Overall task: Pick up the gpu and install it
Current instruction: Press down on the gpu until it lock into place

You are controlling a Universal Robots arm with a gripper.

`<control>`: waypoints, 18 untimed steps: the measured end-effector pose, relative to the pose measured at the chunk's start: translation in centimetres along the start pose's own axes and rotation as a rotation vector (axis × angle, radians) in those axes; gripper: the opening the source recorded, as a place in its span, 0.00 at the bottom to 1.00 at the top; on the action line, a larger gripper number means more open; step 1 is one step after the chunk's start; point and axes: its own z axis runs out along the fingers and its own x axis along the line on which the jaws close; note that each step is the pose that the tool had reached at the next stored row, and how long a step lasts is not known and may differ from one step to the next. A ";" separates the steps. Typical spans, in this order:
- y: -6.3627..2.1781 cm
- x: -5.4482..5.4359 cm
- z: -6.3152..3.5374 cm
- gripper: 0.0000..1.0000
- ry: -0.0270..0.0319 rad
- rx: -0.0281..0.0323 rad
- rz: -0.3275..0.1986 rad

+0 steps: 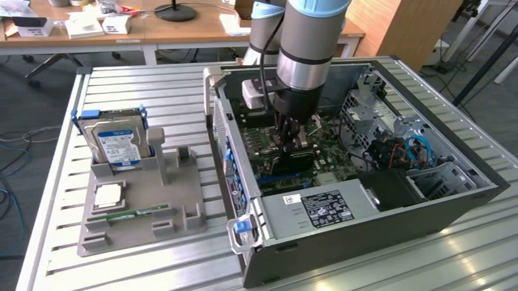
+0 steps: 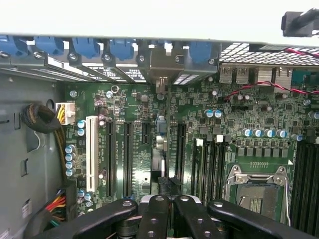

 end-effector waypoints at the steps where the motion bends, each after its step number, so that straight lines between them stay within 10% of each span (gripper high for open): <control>1: 0.03 0.0 0.01 0.10 -0.0020 0.0001 0.000; 18: 0.14 0.0 0.14 0.10 -0.0093 0.0003 0.000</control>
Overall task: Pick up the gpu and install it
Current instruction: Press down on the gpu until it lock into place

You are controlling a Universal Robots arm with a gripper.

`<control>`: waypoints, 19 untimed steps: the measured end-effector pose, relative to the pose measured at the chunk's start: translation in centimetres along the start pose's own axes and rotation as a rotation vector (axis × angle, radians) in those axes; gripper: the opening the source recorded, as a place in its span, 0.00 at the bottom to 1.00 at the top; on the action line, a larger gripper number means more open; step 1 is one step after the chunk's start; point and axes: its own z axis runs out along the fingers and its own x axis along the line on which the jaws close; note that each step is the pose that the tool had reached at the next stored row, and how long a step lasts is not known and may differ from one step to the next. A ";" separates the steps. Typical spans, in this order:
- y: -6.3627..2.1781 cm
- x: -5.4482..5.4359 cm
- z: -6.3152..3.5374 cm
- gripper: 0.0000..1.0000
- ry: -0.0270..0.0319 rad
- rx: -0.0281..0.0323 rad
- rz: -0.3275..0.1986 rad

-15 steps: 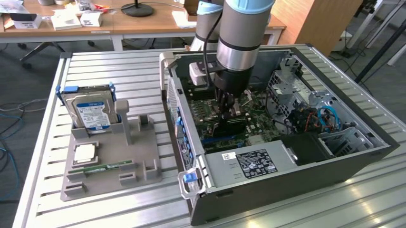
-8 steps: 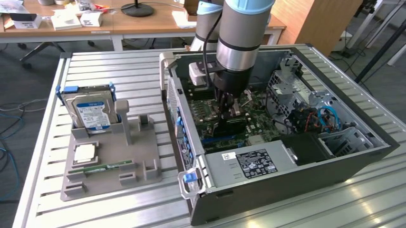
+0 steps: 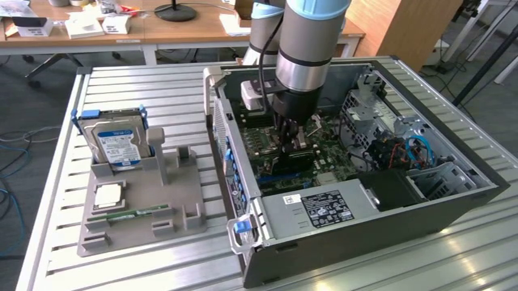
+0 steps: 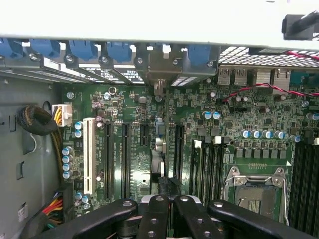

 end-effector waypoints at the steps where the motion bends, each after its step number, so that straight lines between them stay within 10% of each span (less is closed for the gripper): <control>1: 0.00 0.0 -0.01 0.10 0.0001 -0.0001 0.000; 19: 0.18 0.0 0.42 0.10 -0.0052 -0.0003 0.000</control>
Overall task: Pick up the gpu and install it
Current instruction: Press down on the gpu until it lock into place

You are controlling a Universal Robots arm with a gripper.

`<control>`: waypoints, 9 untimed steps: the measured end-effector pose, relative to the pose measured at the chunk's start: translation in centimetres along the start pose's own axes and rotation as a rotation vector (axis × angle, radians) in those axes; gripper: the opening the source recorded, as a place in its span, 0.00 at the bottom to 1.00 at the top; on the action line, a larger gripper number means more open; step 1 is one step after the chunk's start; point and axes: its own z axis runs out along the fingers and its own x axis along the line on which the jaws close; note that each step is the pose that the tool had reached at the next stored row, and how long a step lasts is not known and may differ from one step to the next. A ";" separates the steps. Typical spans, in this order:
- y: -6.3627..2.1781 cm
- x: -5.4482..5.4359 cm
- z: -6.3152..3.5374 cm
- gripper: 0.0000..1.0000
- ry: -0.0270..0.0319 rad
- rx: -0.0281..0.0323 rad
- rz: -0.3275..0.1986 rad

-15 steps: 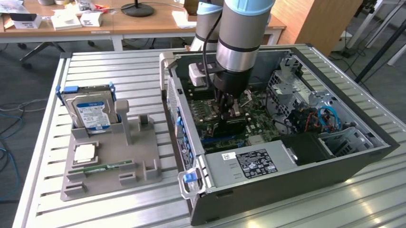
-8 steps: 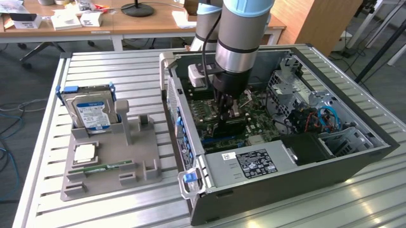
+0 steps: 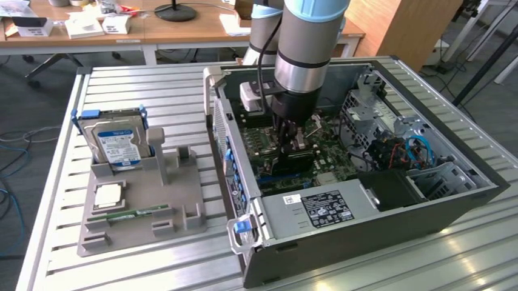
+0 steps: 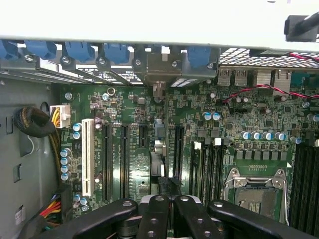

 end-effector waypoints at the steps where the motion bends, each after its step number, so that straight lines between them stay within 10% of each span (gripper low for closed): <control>1: 0.00 0.0 0.00 0.10 0.0001 0.0000 0.000; 9: 0.00 0.0 -0.04 0.10 -0.0001 0.0001 0.000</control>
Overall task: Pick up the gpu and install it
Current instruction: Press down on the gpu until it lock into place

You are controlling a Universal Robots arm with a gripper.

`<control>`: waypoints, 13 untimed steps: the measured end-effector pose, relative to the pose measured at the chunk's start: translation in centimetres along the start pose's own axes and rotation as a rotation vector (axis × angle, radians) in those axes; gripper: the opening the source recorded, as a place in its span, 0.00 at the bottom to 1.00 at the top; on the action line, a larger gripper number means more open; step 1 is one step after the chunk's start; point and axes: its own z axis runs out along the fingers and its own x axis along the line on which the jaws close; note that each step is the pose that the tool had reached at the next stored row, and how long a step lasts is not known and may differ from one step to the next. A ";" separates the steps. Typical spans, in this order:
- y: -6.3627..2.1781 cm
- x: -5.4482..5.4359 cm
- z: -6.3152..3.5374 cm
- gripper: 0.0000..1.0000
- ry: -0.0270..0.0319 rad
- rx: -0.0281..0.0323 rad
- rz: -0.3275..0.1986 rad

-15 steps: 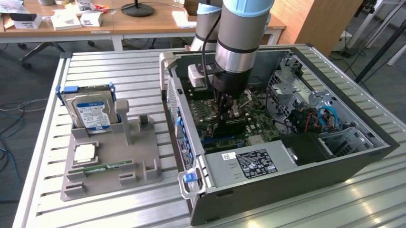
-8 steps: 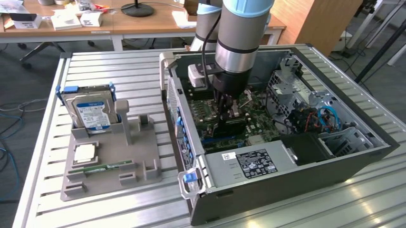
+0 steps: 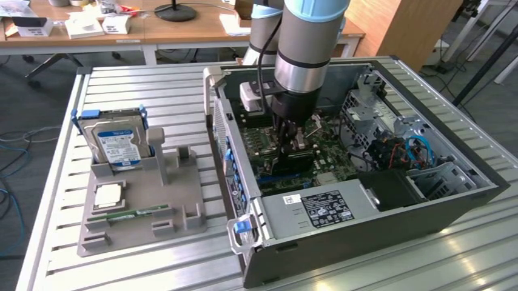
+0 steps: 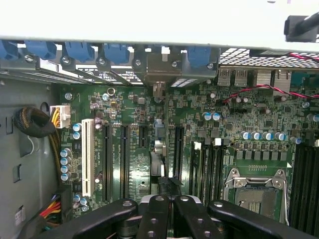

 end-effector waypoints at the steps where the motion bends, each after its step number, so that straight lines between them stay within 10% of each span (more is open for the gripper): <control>1: -0.01 0.0 -0.06 0.10 -0.0007 0.0003 0.000; 13: -0.04 0.0 -0.97 0.10 -0.0001 0.0000 0.000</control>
